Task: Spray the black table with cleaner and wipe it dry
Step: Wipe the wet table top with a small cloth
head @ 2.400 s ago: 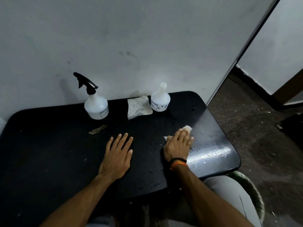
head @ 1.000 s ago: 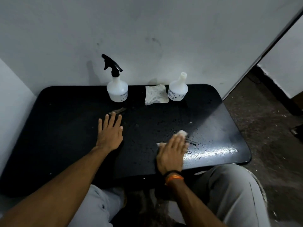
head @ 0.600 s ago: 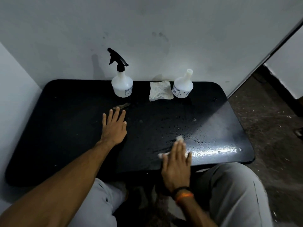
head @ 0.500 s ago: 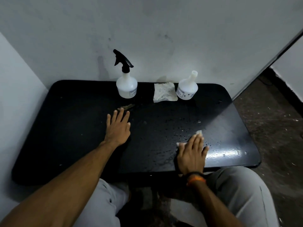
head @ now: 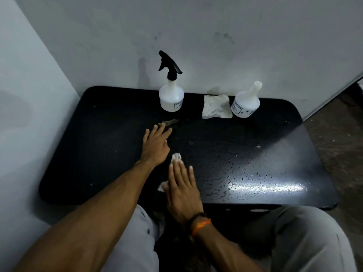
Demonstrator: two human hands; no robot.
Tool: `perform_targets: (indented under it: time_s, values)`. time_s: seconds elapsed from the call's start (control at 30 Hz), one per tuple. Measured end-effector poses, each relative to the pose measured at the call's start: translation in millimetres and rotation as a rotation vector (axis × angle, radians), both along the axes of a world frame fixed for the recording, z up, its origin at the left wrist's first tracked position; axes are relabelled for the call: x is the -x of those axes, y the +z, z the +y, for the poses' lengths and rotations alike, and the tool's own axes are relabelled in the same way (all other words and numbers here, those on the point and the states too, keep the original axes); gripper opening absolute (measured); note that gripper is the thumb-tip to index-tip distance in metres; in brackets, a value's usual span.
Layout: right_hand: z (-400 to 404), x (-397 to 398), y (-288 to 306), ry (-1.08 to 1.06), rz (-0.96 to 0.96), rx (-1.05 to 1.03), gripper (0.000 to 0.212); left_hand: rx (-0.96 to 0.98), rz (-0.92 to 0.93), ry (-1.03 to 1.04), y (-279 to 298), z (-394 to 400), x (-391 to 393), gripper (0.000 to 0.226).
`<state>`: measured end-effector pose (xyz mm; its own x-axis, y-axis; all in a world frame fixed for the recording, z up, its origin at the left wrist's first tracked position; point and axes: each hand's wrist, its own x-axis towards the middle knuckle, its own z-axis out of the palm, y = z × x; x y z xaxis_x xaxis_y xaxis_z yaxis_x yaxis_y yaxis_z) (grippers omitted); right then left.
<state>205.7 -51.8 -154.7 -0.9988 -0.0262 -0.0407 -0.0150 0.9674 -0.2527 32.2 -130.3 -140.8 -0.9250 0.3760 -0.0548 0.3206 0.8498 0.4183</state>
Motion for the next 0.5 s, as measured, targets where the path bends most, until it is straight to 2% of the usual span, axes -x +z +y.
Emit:
perform_targets:
  time_s: [0.07, 0.13, 0.23, 0.33, 0.4, 0.5]
  values:
    - [24.8, -16.5, -2.9, -0.033, 0.003, -0.018, 0.063, -0.014, -0.001, -0.016, -0.3, -2.6, -0.7, 0.056]
    - [60.3, -12.6, -4.3, -0.181, -0.008, -0.055, 0.065, -0.021, -0.013, -0.037, -0.7, -5.2, -0.1, 0.056]
    - [107.8, 25.1, 0.4, -0.407, -0.064, -0.082, 0.072, -0.02, -0.027, -0.062, -1.6, -9.3, -0.2, 0.056]
    - [117.4, 73.7, 8.1, -0.514, -0.125, -0.038, 0.069, -0.034, -0.036, -0.068, -0.9, -9.0, -0.6, 0.057]
    - [95.9, 95.5, 11.3, -0.492, -0.124, -0.03, 0.068, -0.052, -0.04, -0.059, -0.4, -8.2, -0.6, 0.055]
    - [39.8, 99.6, 9.4, -0.32, -0.103, -0.052, 0.071, -0.092, -0.052, -0.034, 1.1, -5.9, 0.7, 0.05]
